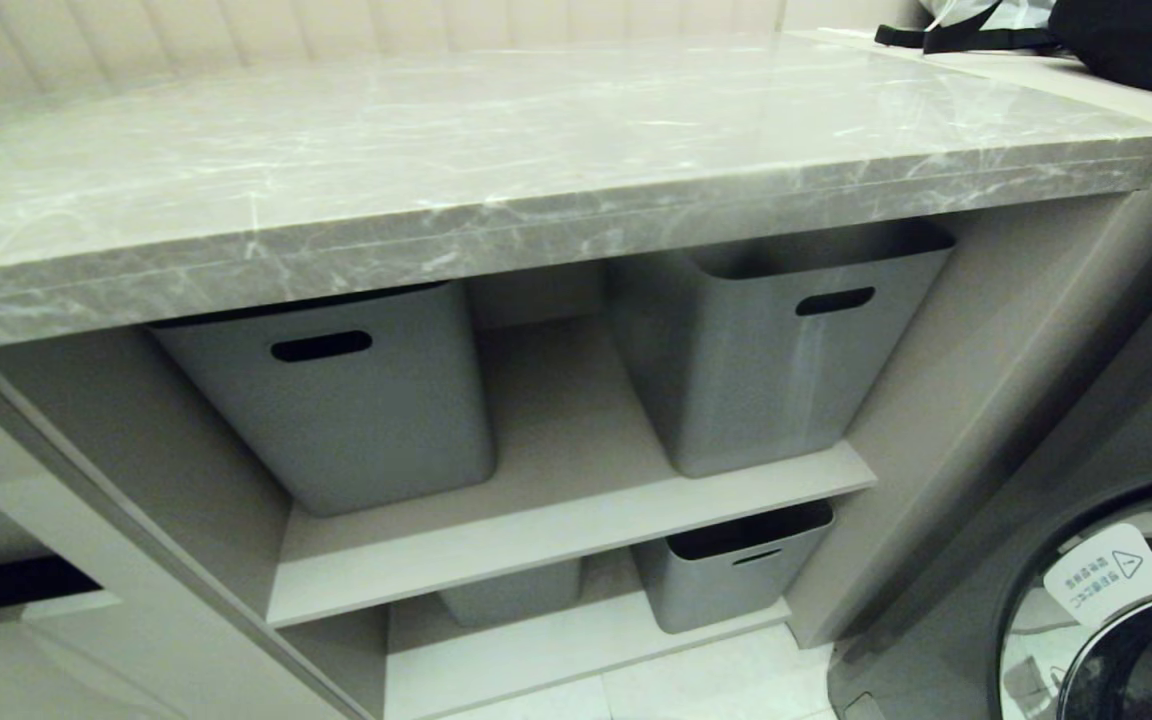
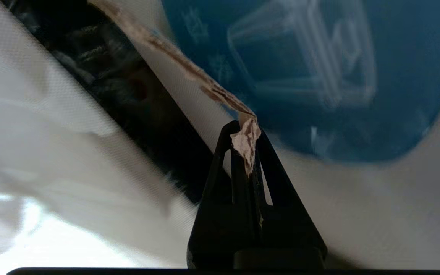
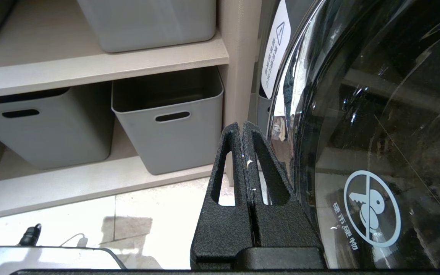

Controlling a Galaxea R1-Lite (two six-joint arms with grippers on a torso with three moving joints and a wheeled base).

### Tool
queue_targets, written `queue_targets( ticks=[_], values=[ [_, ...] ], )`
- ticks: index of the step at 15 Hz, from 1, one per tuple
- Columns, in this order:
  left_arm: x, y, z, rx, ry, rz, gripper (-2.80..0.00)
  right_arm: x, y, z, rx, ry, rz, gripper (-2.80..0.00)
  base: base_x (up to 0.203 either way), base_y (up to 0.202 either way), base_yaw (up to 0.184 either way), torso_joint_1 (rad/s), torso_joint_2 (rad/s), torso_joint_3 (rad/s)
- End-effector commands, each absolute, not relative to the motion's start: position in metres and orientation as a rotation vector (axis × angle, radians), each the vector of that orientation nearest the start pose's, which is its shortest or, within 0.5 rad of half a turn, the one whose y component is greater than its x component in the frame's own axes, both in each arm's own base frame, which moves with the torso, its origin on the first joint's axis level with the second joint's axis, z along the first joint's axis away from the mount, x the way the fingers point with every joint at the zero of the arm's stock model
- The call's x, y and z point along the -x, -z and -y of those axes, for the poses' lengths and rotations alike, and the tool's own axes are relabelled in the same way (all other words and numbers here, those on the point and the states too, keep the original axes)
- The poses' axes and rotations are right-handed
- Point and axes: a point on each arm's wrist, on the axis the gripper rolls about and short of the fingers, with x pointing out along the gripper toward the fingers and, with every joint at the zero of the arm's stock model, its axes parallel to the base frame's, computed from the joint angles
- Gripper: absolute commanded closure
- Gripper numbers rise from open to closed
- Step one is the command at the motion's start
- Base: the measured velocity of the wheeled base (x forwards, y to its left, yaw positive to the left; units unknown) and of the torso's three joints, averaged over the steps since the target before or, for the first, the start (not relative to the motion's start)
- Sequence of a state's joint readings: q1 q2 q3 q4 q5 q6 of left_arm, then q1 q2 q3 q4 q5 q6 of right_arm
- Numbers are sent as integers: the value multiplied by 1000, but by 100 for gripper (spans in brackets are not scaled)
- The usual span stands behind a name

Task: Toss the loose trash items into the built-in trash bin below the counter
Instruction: Put the garbage in the trash can

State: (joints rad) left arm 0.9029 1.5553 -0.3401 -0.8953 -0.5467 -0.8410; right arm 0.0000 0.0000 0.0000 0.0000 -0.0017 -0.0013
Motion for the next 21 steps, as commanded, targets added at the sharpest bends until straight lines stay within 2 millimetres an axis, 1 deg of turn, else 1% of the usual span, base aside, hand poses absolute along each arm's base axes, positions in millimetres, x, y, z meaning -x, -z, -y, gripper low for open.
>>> queue_targets(
  ticks=[1,3,7,8,16,21],
  values=[
    [-155,-135,-172,1098,-440,-49,0,23,-75,0,2,2,0,0,0,0,0,0,0,0],
    [-160,-133,-172,1120,-449,-53,0,23,-75,0,2,2,0,0,0,0,0,0,0,0],
    [-162,-132,-171,1126,-448,-62,0,23,-75,0,2,2,0,0,0,0,0,0,0,0],
    [-163,-132,-172,1124,-446,-60,-280,23,-75,0,2,2,0,0,0,0,0,0,0,0],
    [-163,-131,-171,1150,-446,-61,-280,23,-75,0,2,2,0,0,0,0,0,0,0,0],
    [-168,-137,-171,1162,-428,-33,-280,23,-75,0,2,2,0,0,0,0,0,0,0,0]
  ],
)
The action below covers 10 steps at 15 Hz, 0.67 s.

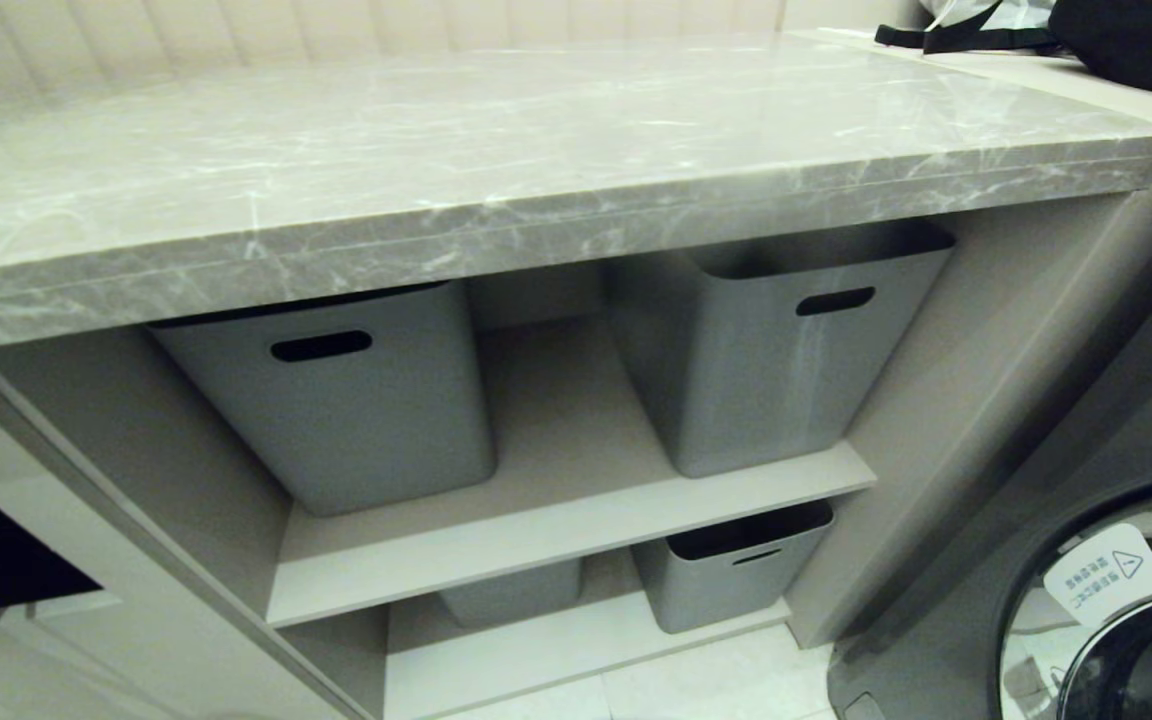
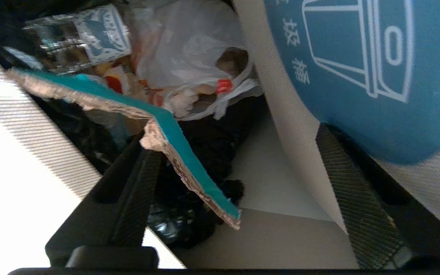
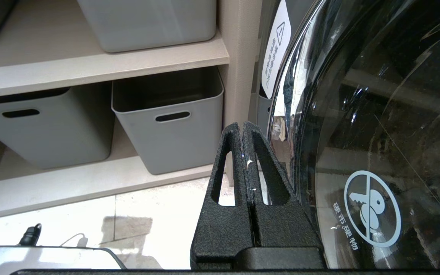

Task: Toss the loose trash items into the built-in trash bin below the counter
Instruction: Put the garbage in the trash can

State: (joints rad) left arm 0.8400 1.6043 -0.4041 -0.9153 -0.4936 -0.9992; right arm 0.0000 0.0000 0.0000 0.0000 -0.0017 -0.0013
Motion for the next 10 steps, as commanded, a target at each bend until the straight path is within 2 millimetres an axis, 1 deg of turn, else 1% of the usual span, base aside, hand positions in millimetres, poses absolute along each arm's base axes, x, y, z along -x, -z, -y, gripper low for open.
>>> queue_targets(
  ticks=[1,7,8,9,10],
  values=[
    [-169,-137,-171,1170,-426,-30,-280,23,-76,0,2,2,1,0,0,0,0,0,0,0],
    [-174,-141,-169,1161,-386,-4,-280,23,-75,0,2,2,0,0,0,0,0,0,0,0],
    [-176,-138,-167,1157,-388,-24,-280,23,-75,0,2,2,0,0,0,0,0,0,0,0],
    [-179,-135,-164,1145,-414,-50,-280,23,-75,0,2,2,0,0,0,0,0,0,0,0],
    [-179,-130,-163,1139,-478,-82,-280,23,-75,0,2,2,0,0,0,0,0,0,0,0]
  ],
)
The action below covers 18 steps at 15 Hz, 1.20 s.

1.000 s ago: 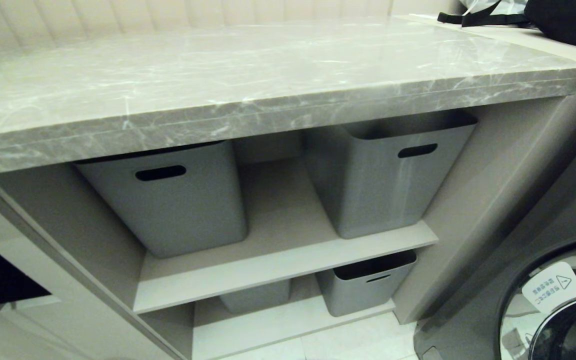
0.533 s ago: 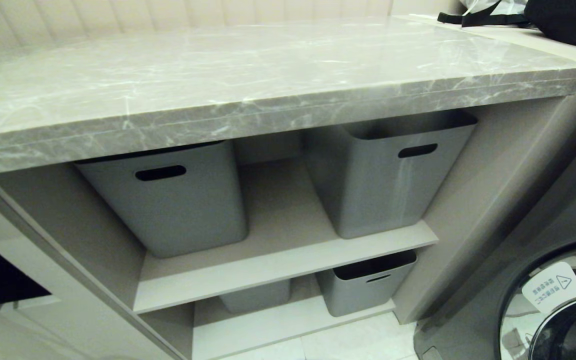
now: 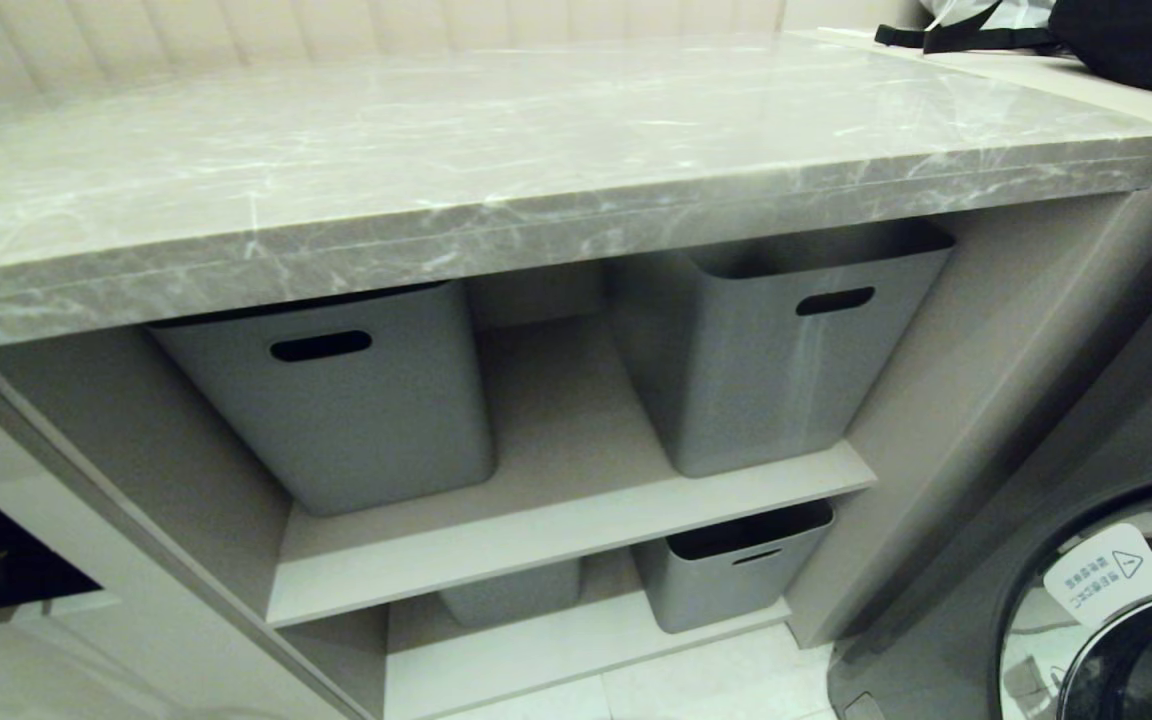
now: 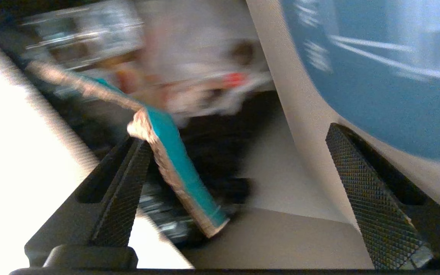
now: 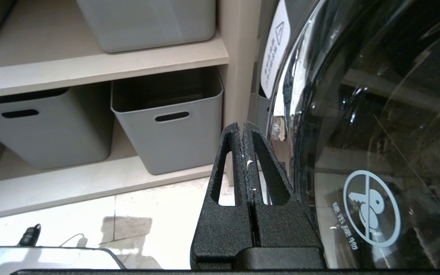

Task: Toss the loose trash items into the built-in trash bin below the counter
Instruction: Put the garbage in the trash can

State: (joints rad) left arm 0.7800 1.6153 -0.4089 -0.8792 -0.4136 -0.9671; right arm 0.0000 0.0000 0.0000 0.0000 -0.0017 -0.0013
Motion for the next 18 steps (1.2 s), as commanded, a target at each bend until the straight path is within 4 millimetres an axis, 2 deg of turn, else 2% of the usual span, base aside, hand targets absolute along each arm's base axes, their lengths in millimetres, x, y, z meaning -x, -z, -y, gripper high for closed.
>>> queue_targets(
  ticks=[1,3,7,9,13,18],
  values=[
    [-181,-129,-162,1146,-498,-92,-280,23,-75,0,2,2,0,0,0,0,0,0,0,0],
    [-184,-139,-162,1168,-444,-7,-280,23,-75,0,2,2,0,0,0,0,0,0,0,0],
    [-191,-140,-157,1132,-415,-17,-280,23,-75,0,2,2,0,0,0,0,0,0,0,0],
    [-188,-133,-155,1129,-460,-70,-280,23,-75,0,2,2,0,0,0,0,0,0,0,0],
    [-188,-139,-156,1116,-449,-37,-280,23,-75,0,2,2,0,0,0,0,0,0,0,0],
    [-165,-139,-145,1111,-516,-1,-280,23,-75,0,2,2,0,0,0,0,0,0,0,0]
  ],
)
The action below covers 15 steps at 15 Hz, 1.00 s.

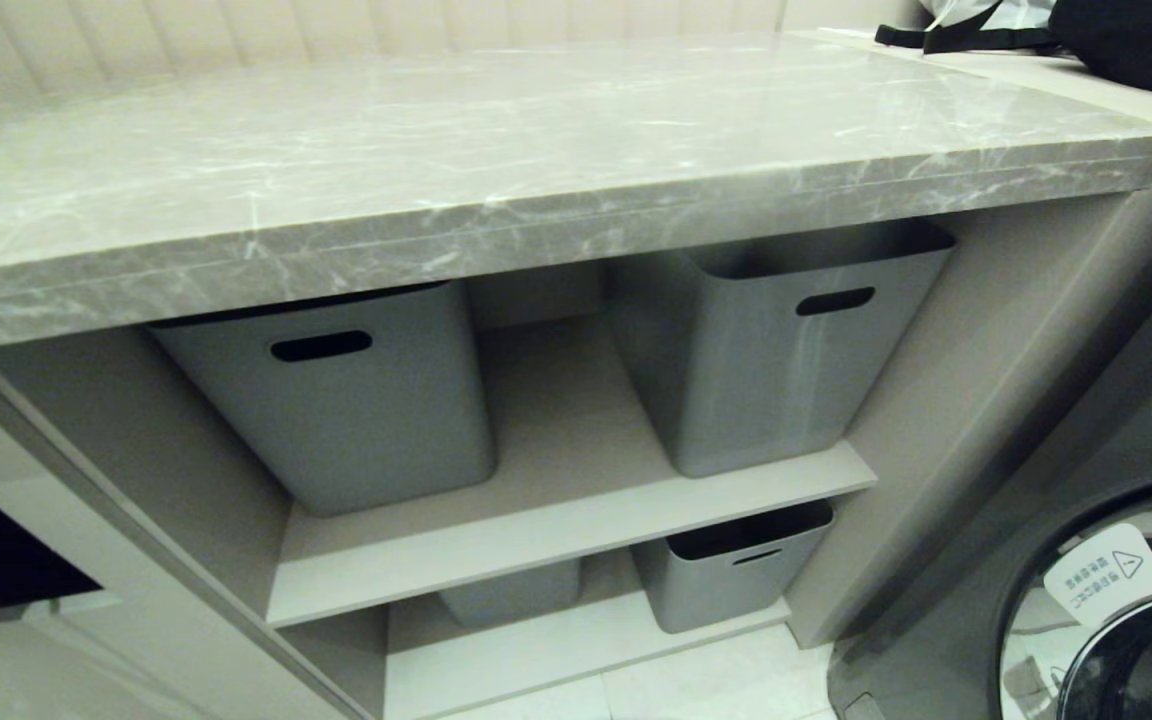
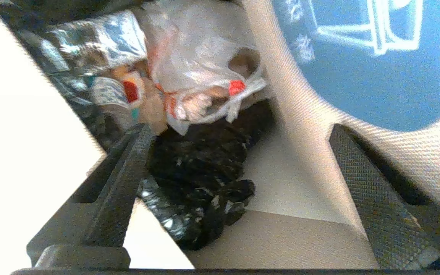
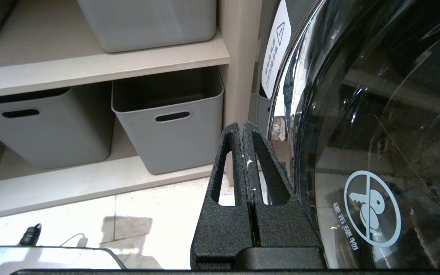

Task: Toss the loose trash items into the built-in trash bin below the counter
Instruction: Put the garbage in the trash can

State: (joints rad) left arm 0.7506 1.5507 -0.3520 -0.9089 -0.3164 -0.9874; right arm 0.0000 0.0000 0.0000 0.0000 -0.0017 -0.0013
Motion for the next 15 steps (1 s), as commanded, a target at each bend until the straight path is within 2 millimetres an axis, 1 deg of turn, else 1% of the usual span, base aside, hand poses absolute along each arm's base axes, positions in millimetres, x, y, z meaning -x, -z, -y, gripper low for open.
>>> queue_targets(
  ticks=[1,4,7,9,12,14,15],
  values=[
    [-159,-138,-142,1113,-541,6,0,23,-75,0,2,2,0,0,0,0,0,0,0,0],
    [-144,-139,-132,1111,-555,27,0,23,-75,0,2,2,0,0,0,0,0,0,0,0],
    [-124,-142,-123,1084,-607,83,0,23,-75,0,2,2,0,0,0,0,0,0,0,0],
    [-108,-147,-112,1018,-638,140,0,23,-75,0,2,2,0,0,0,0,0,0,0,0],
    [-81,-154,-84,801,-614,189,0,23,-75,0,2,2,0,0,0,0,0,0,0,0],
    [-64,-158,-60,617,-515,215,0,23,-75,0,2,2,0,0,0,0,0,0,0,0],
    [-58,-158,-47,502,-432,208,0,23,-75,0,2,2,0,0,0,0,0,0,0,0]
  ],
)
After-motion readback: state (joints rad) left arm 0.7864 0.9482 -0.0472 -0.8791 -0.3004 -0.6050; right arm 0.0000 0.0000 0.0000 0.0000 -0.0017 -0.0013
